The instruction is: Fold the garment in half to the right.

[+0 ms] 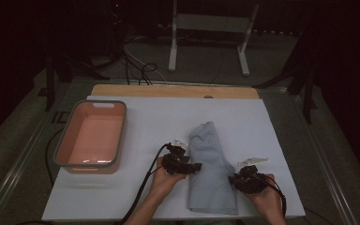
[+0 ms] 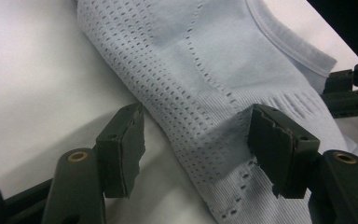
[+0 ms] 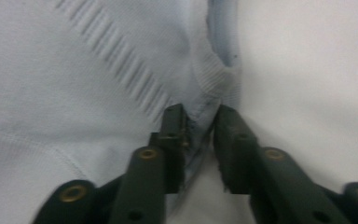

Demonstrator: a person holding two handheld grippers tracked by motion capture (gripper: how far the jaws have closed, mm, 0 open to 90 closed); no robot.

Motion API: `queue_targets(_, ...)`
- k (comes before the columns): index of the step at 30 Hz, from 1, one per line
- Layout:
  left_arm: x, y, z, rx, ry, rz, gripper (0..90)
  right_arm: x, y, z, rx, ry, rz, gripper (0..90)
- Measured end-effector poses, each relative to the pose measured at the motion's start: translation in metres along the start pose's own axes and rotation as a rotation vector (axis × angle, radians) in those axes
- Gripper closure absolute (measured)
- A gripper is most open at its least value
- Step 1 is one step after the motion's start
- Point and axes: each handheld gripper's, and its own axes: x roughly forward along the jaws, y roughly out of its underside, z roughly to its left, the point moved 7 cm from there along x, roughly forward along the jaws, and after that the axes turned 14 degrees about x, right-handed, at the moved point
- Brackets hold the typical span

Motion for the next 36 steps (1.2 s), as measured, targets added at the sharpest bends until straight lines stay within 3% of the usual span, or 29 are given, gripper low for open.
queue_targets(3,0.003,0.001,0.0,-0.013,0.027,0.005,40.6,0.0,0.0,-0.001,0.013,-0.002,0.005,67.1)
queue_targets(6,0.004,0.0,-0.002,-0.01,0.052,0.0,52.9,0.001,0.0,0.002,0.002,-0.022,0.02,76.2)
queue_targets(9,0.004,-0.001,-0.004,0.009,0.041,0.008,67.6,0.001,-0.001,0.003,-0.002,-0.026,0.024,79.2)
queue_targets(13,0.002,-0.002,-0.007,0.031,0.04,0.014,79.3,0.001,-0.002,0.005,0.021,-0.054,0.02,80.3)
queue_targets(19,-0.005,-0.001,-0.005,0.049,0.015,0.021,81.1,0.002,-0.006,0.01,0.006,-0.061,0.003,80.6)
queue_targets(36,-0.026,0.008,0.014,0.028,-0.03,0.026,80.4,0.012,-0.015,0.035,-0.043,-0.099,-0.001,80.8)
